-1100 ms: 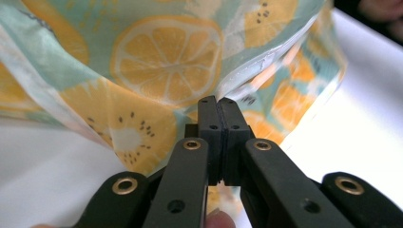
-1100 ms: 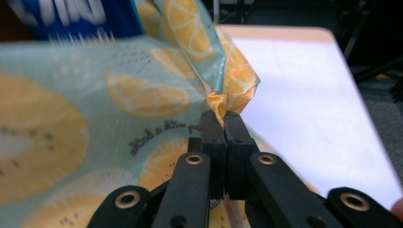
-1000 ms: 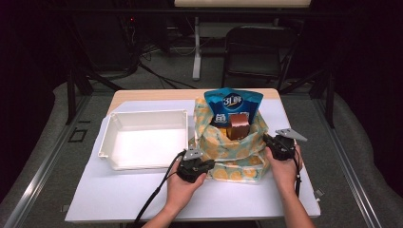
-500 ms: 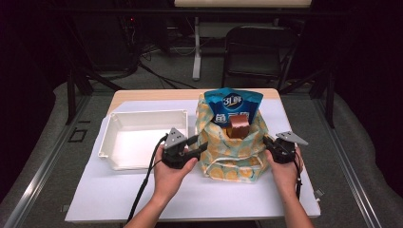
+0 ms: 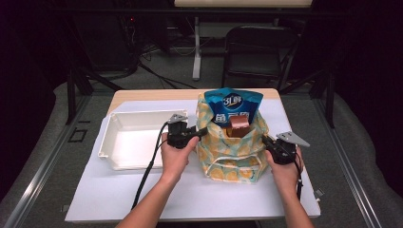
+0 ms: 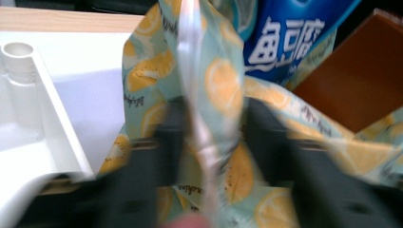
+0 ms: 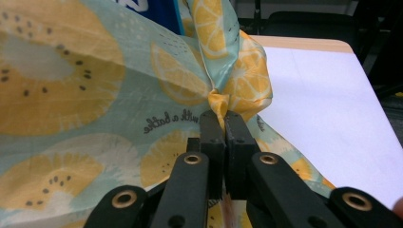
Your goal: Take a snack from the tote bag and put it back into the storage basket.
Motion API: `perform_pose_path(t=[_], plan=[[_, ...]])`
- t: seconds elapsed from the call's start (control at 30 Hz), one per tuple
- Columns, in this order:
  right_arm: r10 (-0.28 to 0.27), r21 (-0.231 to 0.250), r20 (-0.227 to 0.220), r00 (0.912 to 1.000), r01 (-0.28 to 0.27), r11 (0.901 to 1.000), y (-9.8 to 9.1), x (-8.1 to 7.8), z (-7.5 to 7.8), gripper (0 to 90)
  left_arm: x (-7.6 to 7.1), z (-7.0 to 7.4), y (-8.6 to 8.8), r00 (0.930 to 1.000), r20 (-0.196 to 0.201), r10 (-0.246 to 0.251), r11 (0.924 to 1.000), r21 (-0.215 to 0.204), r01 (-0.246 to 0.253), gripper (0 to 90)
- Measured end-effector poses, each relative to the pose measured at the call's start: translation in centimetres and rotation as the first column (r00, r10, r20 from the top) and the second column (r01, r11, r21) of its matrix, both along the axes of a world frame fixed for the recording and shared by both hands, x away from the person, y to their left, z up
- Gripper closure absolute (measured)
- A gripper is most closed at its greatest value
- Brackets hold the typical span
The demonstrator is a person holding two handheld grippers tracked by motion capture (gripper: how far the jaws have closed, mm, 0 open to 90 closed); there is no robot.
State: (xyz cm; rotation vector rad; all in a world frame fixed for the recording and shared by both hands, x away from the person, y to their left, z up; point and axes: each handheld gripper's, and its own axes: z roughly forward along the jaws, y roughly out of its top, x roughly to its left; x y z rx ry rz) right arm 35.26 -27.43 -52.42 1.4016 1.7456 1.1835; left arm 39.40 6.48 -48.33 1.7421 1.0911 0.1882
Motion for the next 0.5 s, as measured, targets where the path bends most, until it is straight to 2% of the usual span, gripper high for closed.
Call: perform_pose_path(t=[0.07,0.1,0.2,0.27,0.37,0.4,0.47,0.5], plan=[[0.002,0.011,0.01,0.9999,-0.002,0.9999,0.1,0.0,0.1,88.6,0.1,-0.1,0.0,0.9998,-0.014,-0.016,0.9995,0.028,0.017,86.4],[0.004,0.008,0.011,0.9999,-0.004,1.0,0.1,0.0,0.1,88.6,0.1,-0.2,0.1,0.9997,-0.017,-0.018,0.9984,0.054,0.018,89.3],[0.003,0.009,0.012,0.9999,-0.003,1.0,0.1,0.0,0.2,88.6,0.1,-0.6,0.3,0.9992,-0.03,-0.025,0.9926,0.118,0.028,90.0],[0.002,0.01,0.015,0.9999,-0.002,0.9999,0.1,0.0,0.2,88.6,0.1,-0.9,0.4,0.9989,-0.04,-0.026,0.9888,0.146,0.032,90.0],[-0.001,0.013,0.021,0.9998,0.001,0.9999,0.1,0.0,0.3,88.6,-0.1,-1.5,0.1,0.9976,-0.059,-0.035,0.9766,0.21,0.047,90.0],[-0.003,0.015,0.024,0.9997,0.003,0.9999,0.0,0.0,0.4,88.6,-0.2,-1.6,-0.1,0.9976,-0.054,-0.043,0.972,0.229,0.054,90.0],[-0.004,0.016,0.033,0.9994,0.003,0.9999,0.0,0.0,0.4,88.6,-0.4,-2.0,-0.8,0.9967,-0.056,-0.059,0.9588,0.275,0.072,90.0],[-0.005,0.015,0.034,0.9994,0.005,0.9999,0.0,0.0,0.4,88.6,-0.5,-2.2,-1.2,0.9967,-0.057,-0.059,0.9493,0.306,0.073,90.0]])
